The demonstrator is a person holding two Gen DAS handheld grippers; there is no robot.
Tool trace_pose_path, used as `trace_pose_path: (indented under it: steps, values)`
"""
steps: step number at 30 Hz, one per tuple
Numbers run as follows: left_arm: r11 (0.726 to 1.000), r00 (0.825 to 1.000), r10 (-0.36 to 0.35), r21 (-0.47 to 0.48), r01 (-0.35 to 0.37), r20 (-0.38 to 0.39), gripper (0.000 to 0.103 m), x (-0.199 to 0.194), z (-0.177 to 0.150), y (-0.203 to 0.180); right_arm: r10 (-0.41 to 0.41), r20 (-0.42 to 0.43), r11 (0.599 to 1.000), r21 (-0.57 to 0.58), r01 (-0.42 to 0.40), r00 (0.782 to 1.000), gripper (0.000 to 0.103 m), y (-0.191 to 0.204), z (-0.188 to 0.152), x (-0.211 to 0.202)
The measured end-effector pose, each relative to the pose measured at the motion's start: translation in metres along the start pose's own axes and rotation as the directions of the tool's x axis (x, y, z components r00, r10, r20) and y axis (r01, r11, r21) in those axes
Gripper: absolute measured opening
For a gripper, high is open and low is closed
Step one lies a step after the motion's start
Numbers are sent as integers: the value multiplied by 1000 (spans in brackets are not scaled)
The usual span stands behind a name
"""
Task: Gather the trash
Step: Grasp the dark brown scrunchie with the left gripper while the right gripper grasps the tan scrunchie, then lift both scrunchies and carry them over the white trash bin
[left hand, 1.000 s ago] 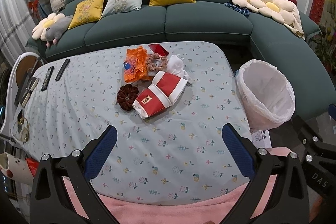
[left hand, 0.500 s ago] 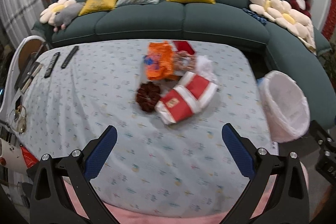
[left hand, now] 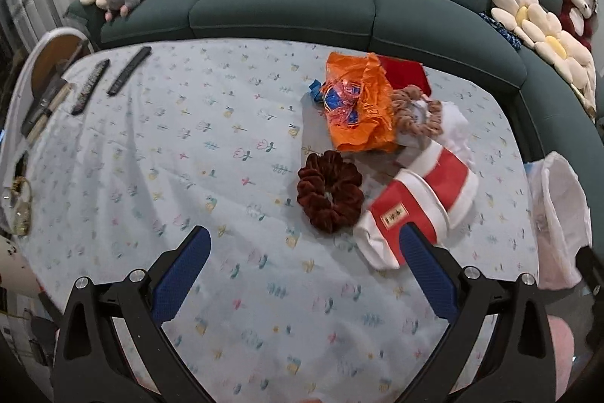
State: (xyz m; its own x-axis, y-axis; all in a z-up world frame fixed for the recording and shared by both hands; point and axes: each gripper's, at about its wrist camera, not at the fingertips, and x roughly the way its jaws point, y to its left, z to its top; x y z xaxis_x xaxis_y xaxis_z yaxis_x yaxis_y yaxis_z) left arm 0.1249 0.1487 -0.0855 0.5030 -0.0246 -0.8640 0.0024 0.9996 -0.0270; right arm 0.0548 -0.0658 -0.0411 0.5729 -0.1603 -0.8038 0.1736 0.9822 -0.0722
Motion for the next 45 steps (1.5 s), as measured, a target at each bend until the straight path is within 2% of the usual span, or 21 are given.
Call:
trace_pose_path:
  steps: [7, 10, 13, 17, 21, 24, 25, 26, 30, 35, 45]
  values:
    - [1000, 997, -25, -19, 24, -74, 95, 58, 22, 3, 31, -8, 999, -7, -31, 999, 96, 33, 29, 40]
    - [996, 991, -60, -74, 51, -121, 88, 81, 26, 9, 35, -7, 999, -5, -35, 999, 96, 45, 45, 58]
    - [994, 987, -75, -86, 63, -140, 78, 93, 28, 10, 45, -20, 999, 3, -45, 999, 91, 58, 64, 80]
    - [990, 977, -113, -107, 95, -178, 61, 107, 27, 11, 59, -49, 998, 18, -58, 997, 77, 71, 83, 108]
    - [981, 968, -154, -144, 127, -200, 51, 114, 24, 14, 84, -85, 996, 20, -83, 993, 62, 87, 96, 136]
    - [974, 961, -187, -169, 153, -204, 35, 116, 23, 17, 108, -128, 994, 38, -104, 986, 51, 94, 98, 155]
    - [972, 960, -192, -175, 157, -205, 26, 116, 22, 17, 112, -145, 993, 42, -107, 983, 48, 96, 98, 163]
    - [971, 959, -196, -177, 161, -204, 20, 115, 21, 18, 115, -156, 993, 43, -110, 981, 41, 97, 97, 168]
    - [972, 961, -186, -183, 149, -206, 17, 115, 18, 21, 147, -200, 989, 62, -137, 969, 15, 97, 91, 184]
    - [971, 965, -183, -187, 148, -186, 15, 101, 16, 30, 173, -179, 983, 86, -160, 968, 10, 88, 91, 173]
    - [968, 977, -203, -159, 192, -58, 14, 28, 31, 20, 207, -22, 975, 90, -205, 978, 10, 65, 123, 97]
